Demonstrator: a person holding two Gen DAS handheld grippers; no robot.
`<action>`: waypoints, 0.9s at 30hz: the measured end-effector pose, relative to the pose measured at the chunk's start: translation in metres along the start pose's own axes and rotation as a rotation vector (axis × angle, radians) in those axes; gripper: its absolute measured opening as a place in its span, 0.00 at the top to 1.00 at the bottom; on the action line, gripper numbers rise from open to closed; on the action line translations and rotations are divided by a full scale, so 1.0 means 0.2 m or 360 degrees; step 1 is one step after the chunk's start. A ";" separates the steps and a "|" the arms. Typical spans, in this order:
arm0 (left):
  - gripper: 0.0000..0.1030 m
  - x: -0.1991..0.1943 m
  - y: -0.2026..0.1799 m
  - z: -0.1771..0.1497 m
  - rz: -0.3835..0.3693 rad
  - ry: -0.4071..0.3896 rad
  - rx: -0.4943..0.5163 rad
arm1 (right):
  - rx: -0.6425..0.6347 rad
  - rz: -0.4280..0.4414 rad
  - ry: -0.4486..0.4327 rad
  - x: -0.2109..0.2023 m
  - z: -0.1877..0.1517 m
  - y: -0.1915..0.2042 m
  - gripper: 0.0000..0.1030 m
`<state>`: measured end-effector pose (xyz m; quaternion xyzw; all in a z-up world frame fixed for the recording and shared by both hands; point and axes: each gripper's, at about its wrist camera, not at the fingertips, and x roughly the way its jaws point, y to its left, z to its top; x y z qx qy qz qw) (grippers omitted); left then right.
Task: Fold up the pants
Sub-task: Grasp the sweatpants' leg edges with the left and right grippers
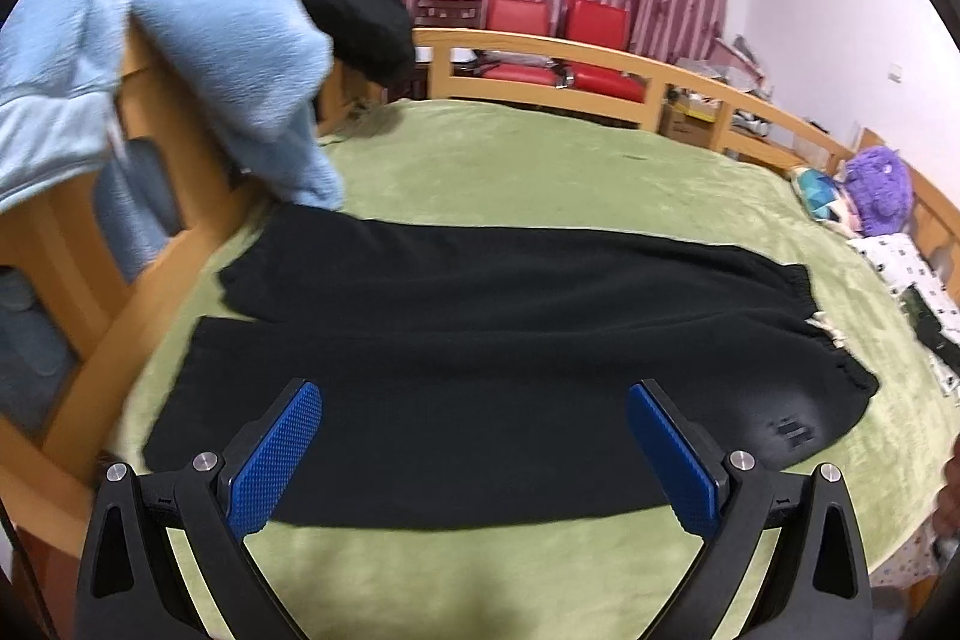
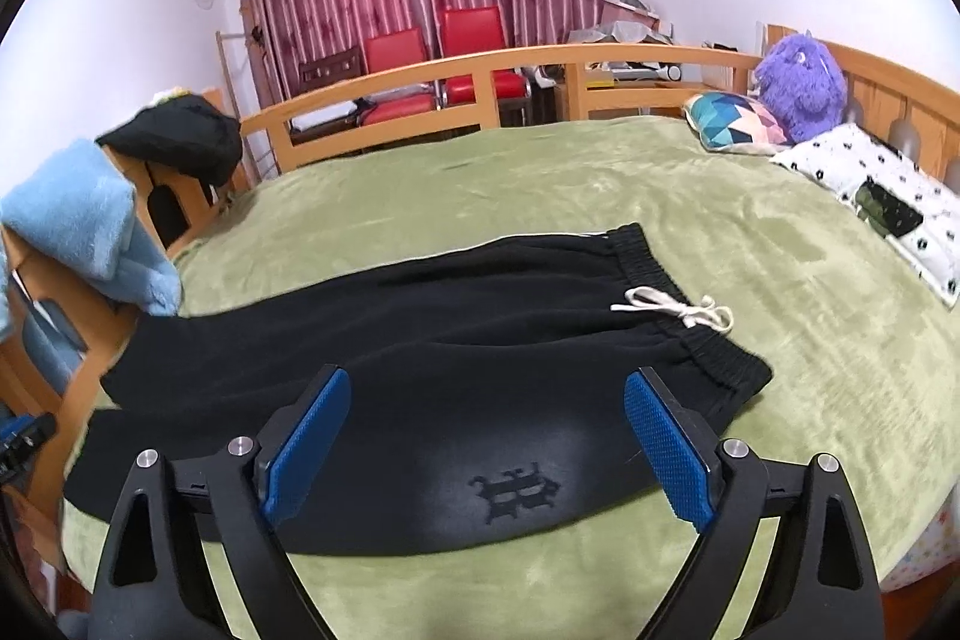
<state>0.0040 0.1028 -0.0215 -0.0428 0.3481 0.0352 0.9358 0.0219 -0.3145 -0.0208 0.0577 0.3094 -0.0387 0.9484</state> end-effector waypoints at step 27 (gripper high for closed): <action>0.05 0.74 0.52 -0.63 -0.0214 0.0300 -0.0565 | 0.0440 0.0167 0.0478 0.76 -0.64 -0.43 0.12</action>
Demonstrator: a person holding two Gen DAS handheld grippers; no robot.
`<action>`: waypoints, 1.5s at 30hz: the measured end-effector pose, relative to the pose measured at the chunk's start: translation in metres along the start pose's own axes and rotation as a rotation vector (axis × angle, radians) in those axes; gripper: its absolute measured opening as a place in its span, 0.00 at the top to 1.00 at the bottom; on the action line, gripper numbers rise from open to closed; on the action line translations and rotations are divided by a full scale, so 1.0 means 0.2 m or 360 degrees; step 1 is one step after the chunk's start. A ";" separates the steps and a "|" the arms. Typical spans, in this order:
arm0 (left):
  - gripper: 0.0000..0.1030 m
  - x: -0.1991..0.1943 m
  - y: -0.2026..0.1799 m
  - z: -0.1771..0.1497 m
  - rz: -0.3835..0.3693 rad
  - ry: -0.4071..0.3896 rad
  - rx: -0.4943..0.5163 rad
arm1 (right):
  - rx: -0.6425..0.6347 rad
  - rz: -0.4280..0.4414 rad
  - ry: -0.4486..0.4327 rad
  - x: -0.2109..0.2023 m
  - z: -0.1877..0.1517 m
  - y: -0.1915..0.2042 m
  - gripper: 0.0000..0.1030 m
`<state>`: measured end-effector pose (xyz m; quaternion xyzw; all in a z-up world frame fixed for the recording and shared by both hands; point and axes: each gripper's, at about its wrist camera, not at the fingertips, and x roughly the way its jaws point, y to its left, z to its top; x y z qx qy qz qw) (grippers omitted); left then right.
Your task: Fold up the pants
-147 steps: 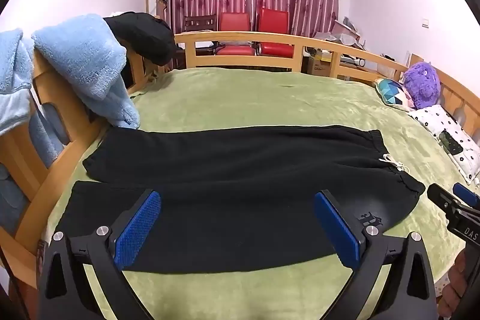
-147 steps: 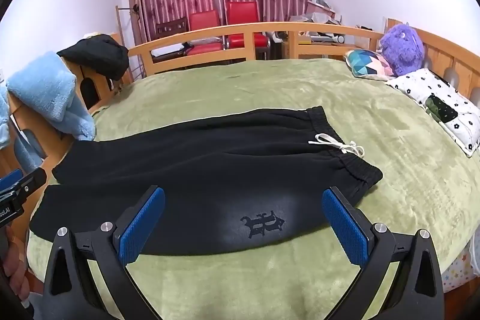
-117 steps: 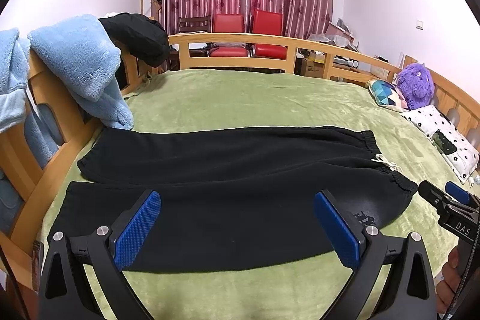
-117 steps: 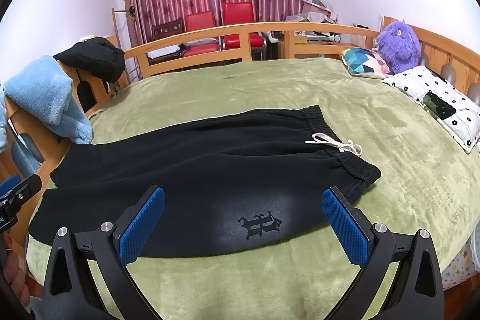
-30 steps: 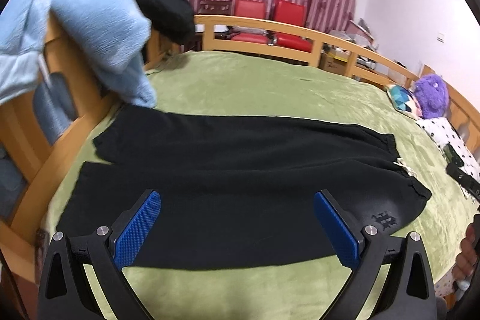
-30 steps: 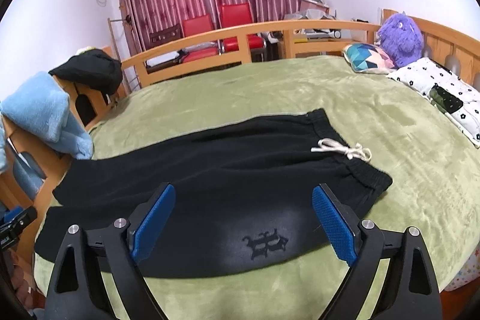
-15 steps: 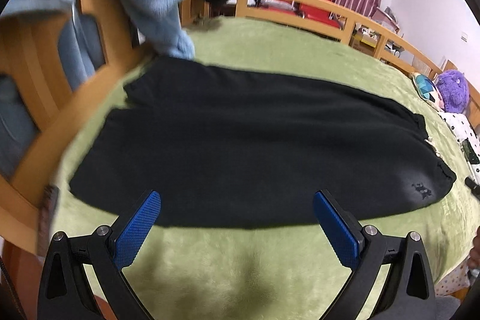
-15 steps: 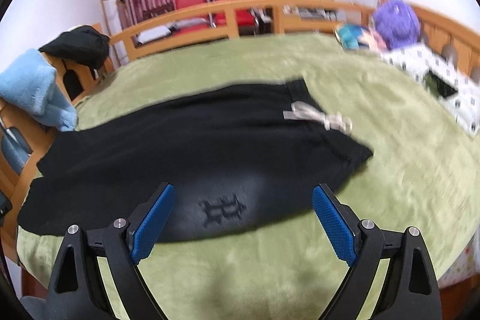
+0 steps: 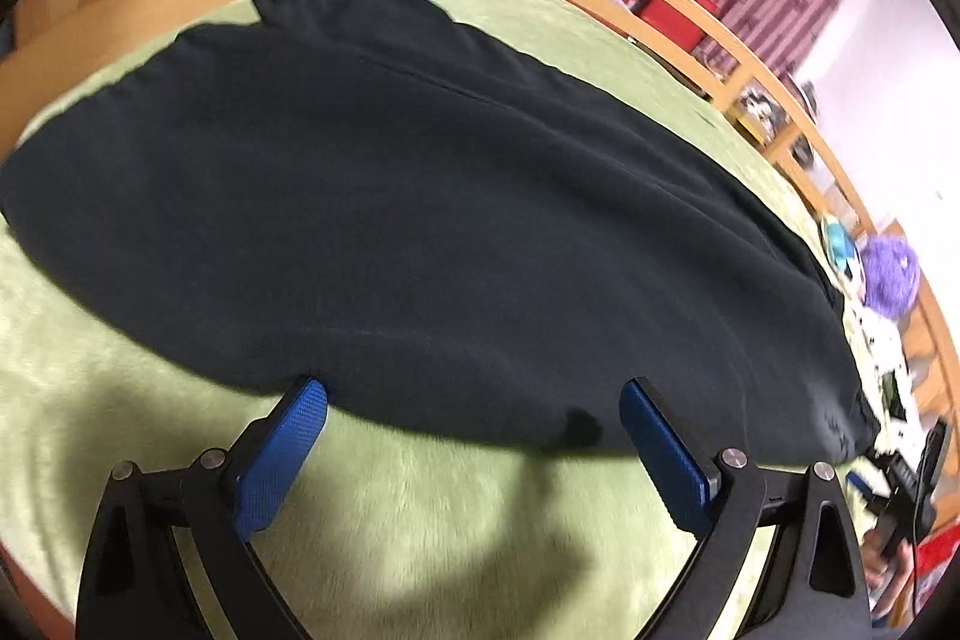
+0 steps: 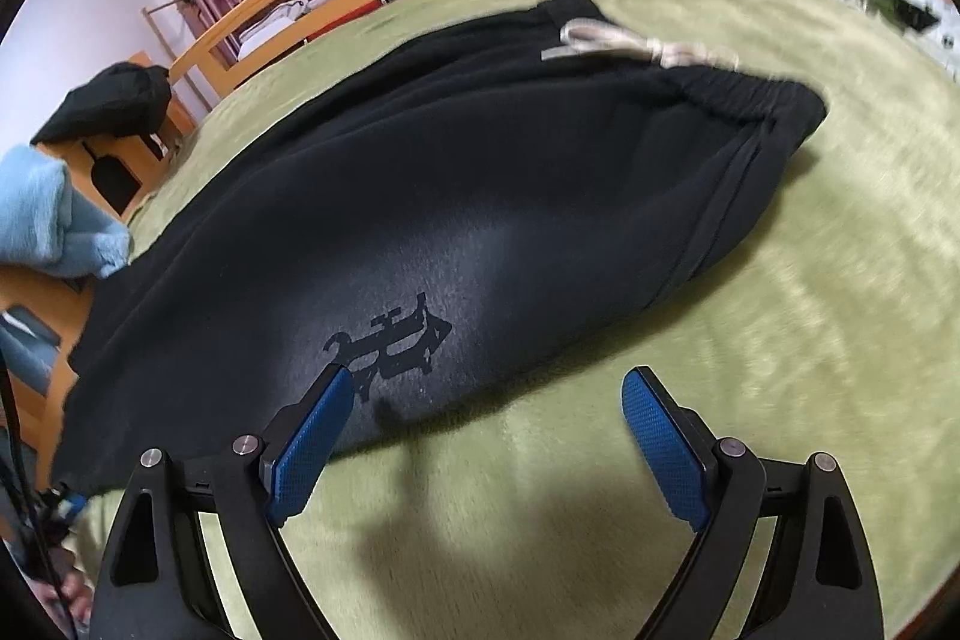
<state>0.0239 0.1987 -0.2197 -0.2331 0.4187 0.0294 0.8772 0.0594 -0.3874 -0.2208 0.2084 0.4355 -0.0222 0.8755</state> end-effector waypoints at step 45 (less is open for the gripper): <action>0.34 0.44 -0.65 1.01 0.0321 -0.0414 0.0369 | -0.0482 0.0081 -0.0220 0.46 0.95 0.63 0.46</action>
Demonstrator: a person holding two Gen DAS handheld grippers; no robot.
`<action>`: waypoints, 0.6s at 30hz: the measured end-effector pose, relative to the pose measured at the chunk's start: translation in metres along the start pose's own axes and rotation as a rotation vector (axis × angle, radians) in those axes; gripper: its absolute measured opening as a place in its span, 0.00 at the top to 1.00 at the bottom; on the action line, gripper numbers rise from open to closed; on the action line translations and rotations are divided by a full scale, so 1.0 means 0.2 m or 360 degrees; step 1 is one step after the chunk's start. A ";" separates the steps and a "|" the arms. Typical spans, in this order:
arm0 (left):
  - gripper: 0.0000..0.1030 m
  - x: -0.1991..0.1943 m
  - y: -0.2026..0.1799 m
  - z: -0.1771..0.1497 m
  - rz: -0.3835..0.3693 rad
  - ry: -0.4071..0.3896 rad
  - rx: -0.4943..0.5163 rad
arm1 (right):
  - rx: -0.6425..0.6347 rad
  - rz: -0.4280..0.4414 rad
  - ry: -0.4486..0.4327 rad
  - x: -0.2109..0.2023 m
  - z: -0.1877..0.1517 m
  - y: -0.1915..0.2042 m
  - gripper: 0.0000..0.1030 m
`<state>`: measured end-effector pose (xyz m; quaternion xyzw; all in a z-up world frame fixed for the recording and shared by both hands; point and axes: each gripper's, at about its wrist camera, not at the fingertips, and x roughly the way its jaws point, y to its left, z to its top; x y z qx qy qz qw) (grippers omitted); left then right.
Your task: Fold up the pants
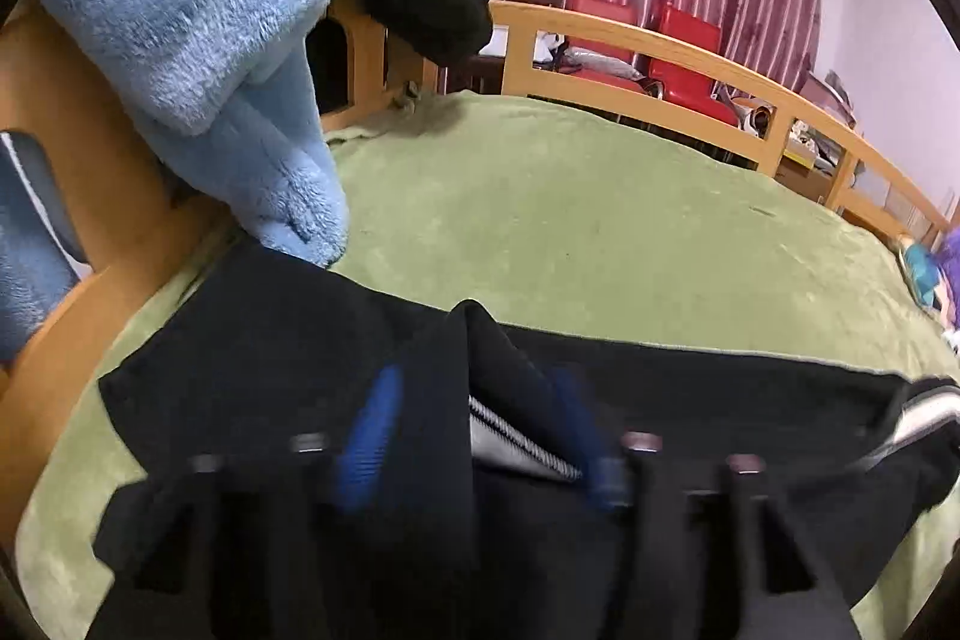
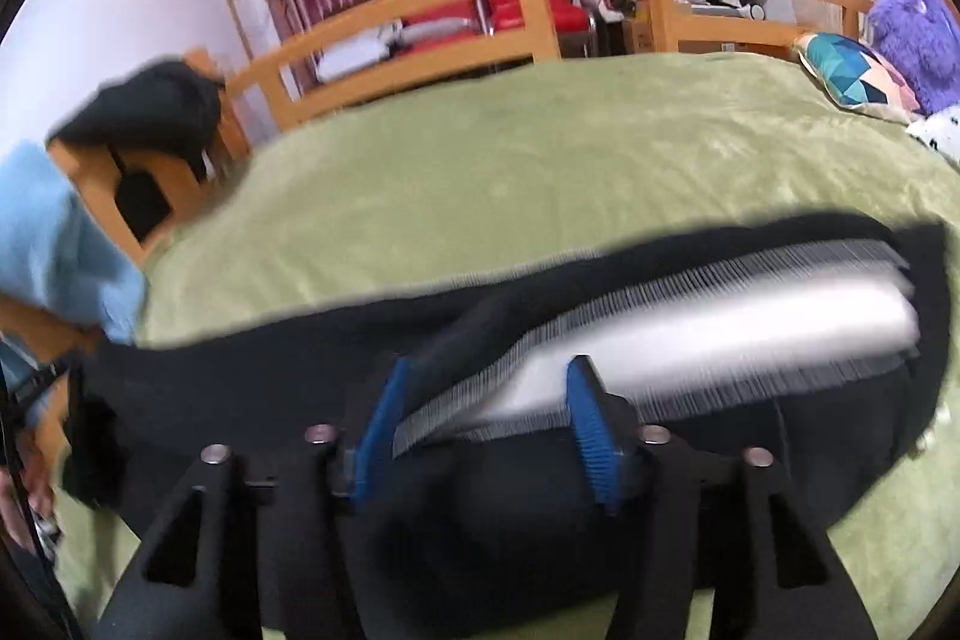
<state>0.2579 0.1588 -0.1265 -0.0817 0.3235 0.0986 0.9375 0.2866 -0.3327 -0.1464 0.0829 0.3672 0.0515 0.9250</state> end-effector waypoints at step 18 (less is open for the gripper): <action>0.23 -0.06 -0.03 -0.63 -0.0308 0.0392 -0.0134 | 0.0532 0.0019 0.0208 -0.04 -0.47 -0.46 0.25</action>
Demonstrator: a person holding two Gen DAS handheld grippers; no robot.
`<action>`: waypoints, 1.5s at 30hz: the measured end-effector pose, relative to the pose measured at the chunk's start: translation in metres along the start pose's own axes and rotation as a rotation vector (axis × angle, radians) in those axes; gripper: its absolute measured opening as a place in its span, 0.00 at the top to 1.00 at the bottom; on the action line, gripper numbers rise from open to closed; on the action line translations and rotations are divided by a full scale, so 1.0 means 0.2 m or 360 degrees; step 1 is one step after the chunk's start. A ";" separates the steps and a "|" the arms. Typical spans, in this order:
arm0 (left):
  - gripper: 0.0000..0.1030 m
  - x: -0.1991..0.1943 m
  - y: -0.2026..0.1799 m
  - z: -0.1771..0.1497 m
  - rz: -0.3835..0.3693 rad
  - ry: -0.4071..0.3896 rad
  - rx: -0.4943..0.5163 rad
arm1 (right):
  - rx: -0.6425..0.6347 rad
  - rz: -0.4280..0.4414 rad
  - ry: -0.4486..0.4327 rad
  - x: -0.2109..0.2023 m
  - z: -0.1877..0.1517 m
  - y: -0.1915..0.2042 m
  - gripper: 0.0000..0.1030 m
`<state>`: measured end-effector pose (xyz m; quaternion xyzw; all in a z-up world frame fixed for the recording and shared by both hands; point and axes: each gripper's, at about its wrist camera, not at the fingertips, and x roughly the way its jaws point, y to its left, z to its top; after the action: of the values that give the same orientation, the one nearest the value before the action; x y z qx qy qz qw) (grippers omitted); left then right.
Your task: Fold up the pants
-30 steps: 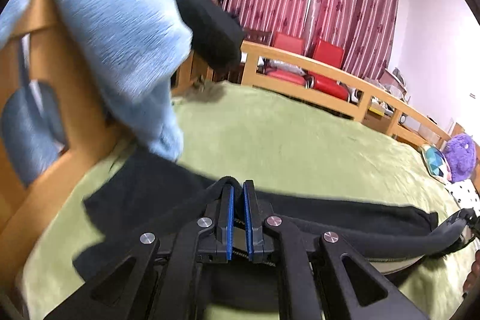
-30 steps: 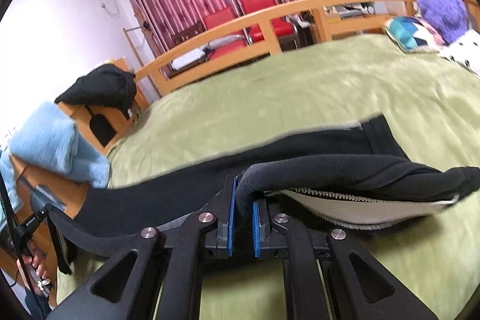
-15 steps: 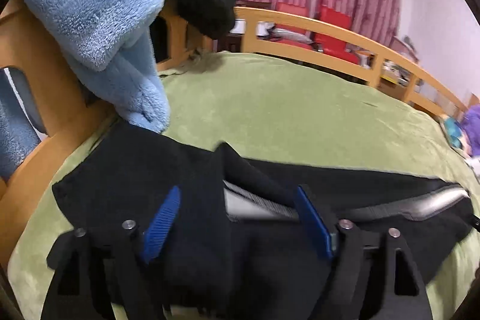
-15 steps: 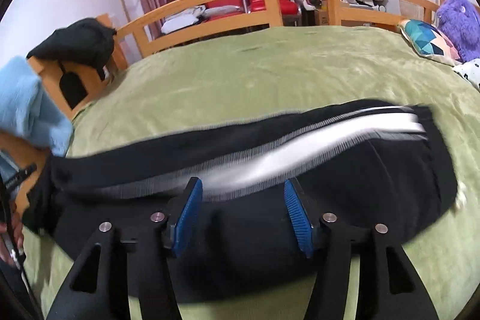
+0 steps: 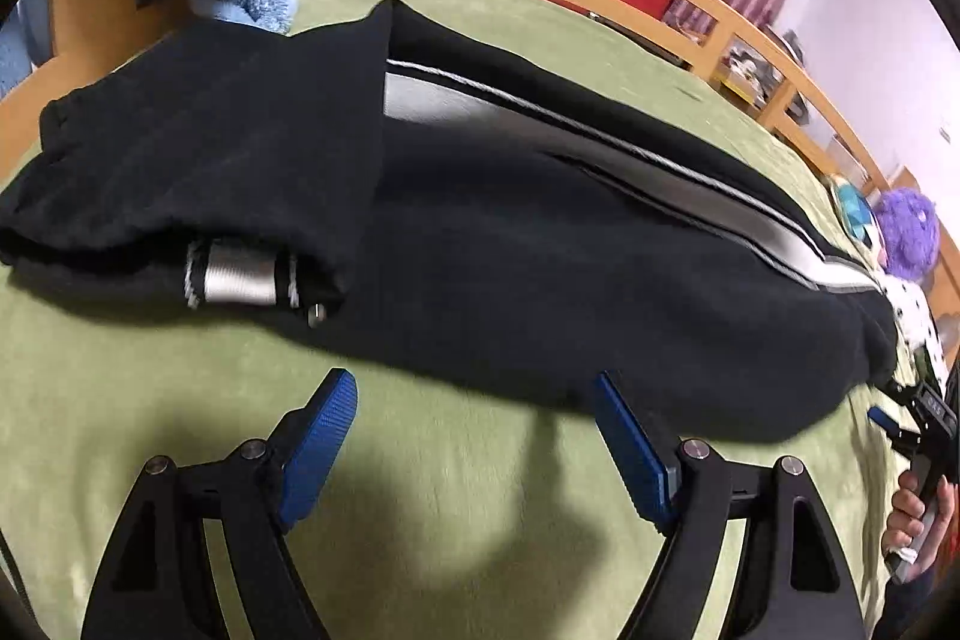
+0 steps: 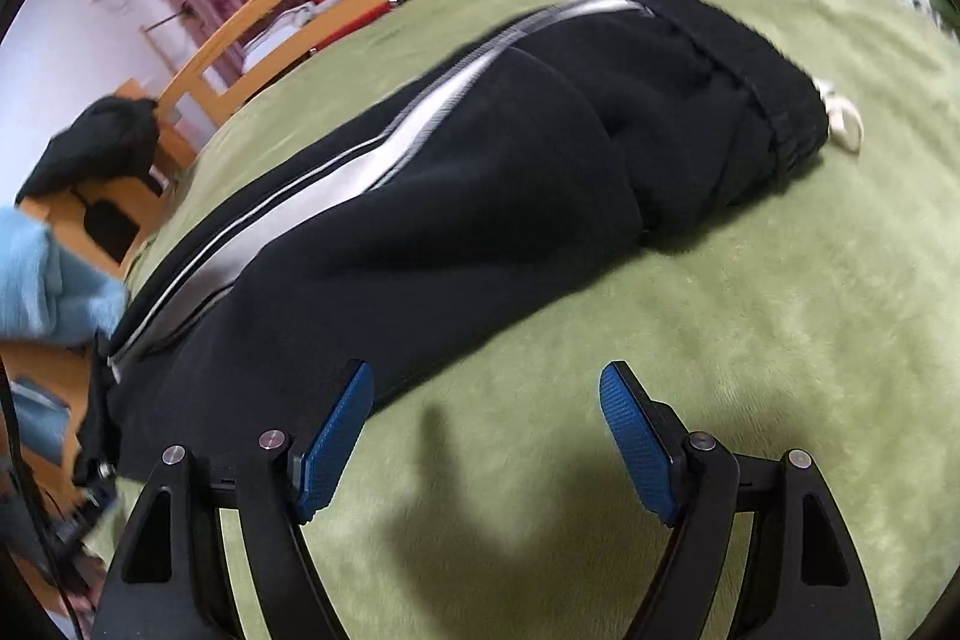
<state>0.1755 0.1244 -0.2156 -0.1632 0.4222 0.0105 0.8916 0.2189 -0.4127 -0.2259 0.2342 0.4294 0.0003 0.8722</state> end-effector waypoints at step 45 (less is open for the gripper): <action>0.75 -0.80 -0.14 -0.48 -0.0109 0.0081 0.0202 | 0.0028 -0.0032 -0.0088 -1.10 -0.76 -0.36 0.65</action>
<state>0.0051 0.0881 -0.1423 -0.1211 0.4385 -0.0510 0.8891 -0.0490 -0.4582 -0.1690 0.2374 0.4075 -0.0188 0.8816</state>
